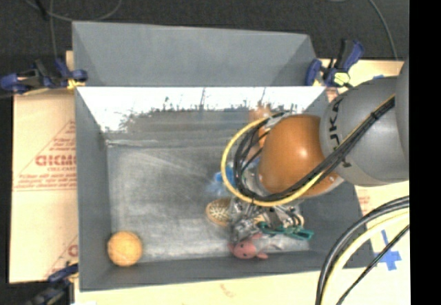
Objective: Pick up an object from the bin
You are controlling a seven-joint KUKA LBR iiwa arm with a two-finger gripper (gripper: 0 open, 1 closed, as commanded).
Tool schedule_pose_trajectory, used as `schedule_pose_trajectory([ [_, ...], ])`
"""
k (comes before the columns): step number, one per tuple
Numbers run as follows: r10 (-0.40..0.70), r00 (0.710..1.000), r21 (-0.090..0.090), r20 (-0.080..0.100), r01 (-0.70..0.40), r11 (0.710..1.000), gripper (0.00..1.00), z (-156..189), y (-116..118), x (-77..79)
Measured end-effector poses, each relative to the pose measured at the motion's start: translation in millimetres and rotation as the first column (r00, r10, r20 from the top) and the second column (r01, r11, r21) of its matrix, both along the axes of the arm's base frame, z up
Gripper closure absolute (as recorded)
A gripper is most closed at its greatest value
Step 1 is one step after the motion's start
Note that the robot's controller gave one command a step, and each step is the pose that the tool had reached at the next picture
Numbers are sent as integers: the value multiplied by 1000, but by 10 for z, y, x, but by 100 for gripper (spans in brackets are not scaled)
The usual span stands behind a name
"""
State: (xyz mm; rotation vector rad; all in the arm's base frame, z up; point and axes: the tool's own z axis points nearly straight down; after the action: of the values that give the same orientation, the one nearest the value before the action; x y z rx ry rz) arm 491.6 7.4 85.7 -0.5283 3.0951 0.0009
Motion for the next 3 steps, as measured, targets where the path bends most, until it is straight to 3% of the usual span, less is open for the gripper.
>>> schedule_pose_trajectory([
  [1, -1, 1000, 1, 12, 1, 1000, 0, 2, -1, 27],
  [2, -1, 1000, 1, 12, 1, 1000, 0, 1, -1, 28],
  [3, 4, 1000, -1, -2, -4, 1000, 0, 611, 58, 461],
])
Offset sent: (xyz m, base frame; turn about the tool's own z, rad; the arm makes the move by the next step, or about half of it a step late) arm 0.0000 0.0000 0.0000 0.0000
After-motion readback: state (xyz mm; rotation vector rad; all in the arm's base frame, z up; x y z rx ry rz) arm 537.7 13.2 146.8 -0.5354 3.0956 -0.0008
